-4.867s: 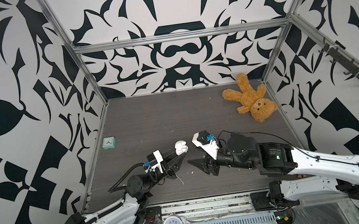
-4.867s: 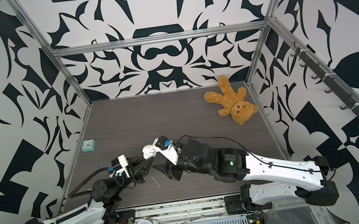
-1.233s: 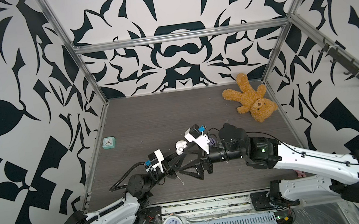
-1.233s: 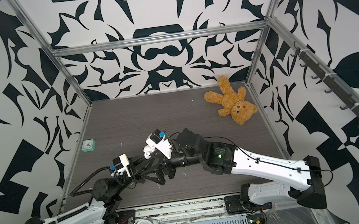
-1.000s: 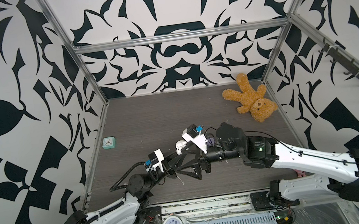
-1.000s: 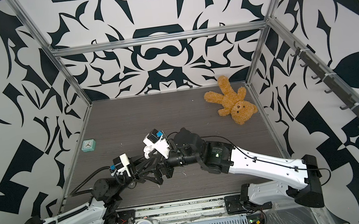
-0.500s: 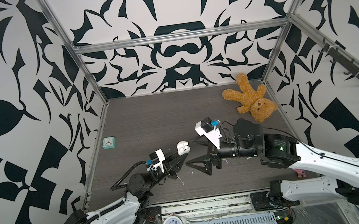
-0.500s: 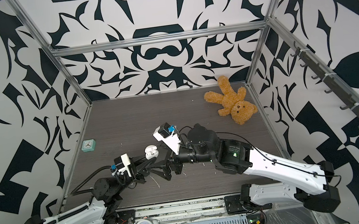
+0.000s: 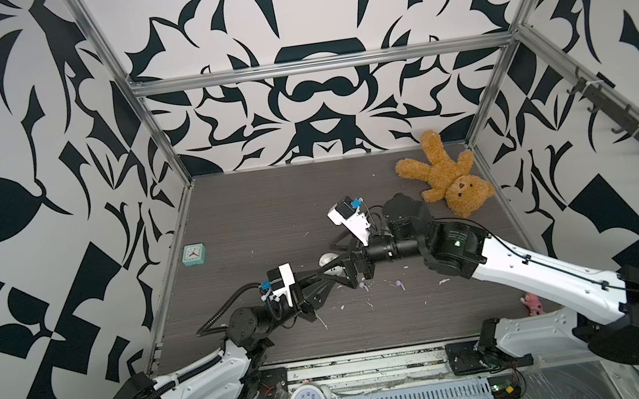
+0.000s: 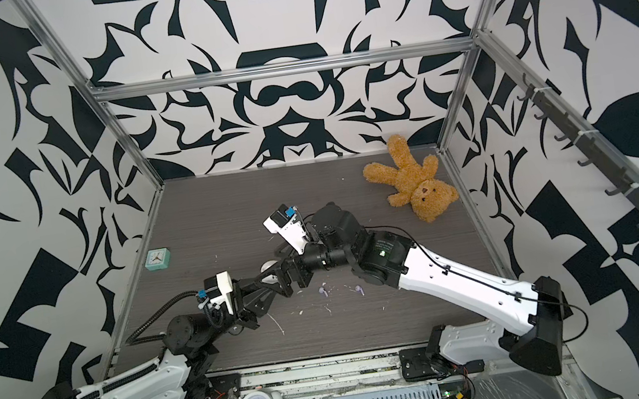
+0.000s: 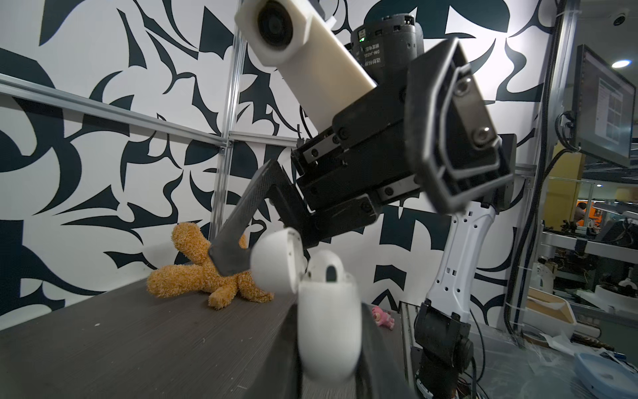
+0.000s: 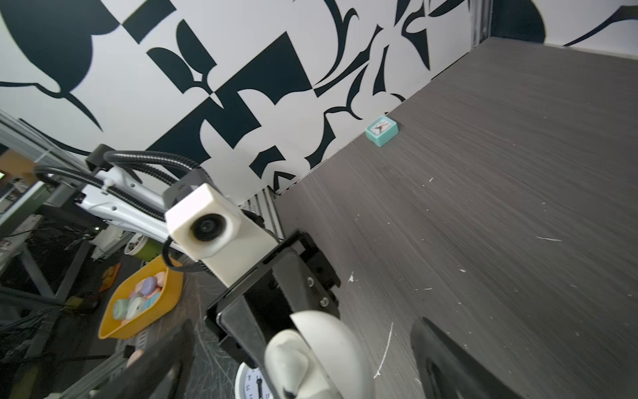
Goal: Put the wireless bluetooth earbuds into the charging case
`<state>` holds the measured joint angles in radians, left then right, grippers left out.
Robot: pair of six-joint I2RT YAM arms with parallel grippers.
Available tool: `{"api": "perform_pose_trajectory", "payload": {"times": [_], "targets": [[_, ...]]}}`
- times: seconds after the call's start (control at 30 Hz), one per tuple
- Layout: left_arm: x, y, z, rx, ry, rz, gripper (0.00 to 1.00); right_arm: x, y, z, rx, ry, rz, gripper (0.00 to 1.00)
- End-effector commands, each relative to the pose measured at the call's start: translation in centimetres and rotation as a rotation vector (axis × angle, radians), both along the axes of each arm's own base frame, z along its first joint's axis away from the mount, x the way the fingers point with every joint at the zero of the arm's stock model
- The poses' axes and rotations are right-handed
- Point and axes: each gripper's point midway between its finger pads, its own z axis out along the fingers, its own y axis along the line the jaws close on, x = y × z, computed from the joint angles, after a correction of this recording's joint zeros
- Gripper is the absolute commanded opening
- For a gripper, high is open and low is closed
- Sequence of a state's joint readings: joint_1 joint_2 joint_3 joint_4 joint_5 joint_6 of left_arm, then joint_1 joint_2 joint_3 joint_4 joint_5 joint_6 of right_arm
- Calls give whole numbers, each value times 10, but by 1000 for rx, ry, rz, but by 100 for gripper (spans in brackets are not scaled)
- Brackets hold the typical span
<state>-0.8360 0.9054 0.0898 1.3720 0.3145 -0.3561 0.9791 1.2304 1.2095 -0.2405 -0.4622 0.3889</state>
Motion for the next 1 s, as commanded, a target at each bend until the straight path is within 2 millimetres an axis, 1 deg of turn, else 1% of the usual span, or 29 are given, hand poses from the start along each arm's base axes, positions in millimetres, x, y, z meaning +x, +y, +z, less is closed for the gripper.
{"api": "perform_pose_trajectory", "payload": {"times": [0.0,0.07,0.33,0.47,0.53,0.6,0.63,0.67,0.73,0.8,0.83,0.87,0.93,0.97], "targets": [[-3,5,23,-68,-31,-7,0,-20,0,31,116,18,89,99],[-1,5,22,-70,-25,0,0,-28,-1,31,128,51,124,99],[8,7,18,-75,11,45,0,-51,-14,44,182,79,201,99],[13,8,14,-74,31,63,0,-67,-21,60,228,84,273,99],[15,8,13,-74,36,75,0,-65,-27,66,235,56,235,99],[17,9,12,-76,44,86,0,-53,-44,74,195,-45,120,100],[18,9,12,-74,51,90,0,-43,-55,85,199,-106,24,100],[20,9,10,-68,59,94,0,-27,-69,94,194,-165,-101,100],[25,8,7,-53,81,110,0,1,-90,100,152,-246,-293,100],[31,6,2,-33,114,133,0,30,-102,89,55,-281,-458,100],[36,6,0,-22,135,152,0,44,-107,79,-5,-283,-529,100],[45,7,-3,-15,186,182,0,56,-106,64,-58,-282,-572,100],[65,10,-17,22,344,254,0,82,-111,37,-155,-288,-674,100],[75,12,-27,59,430,303,0,91,-112,24,-189,-271,-698,100]]}}
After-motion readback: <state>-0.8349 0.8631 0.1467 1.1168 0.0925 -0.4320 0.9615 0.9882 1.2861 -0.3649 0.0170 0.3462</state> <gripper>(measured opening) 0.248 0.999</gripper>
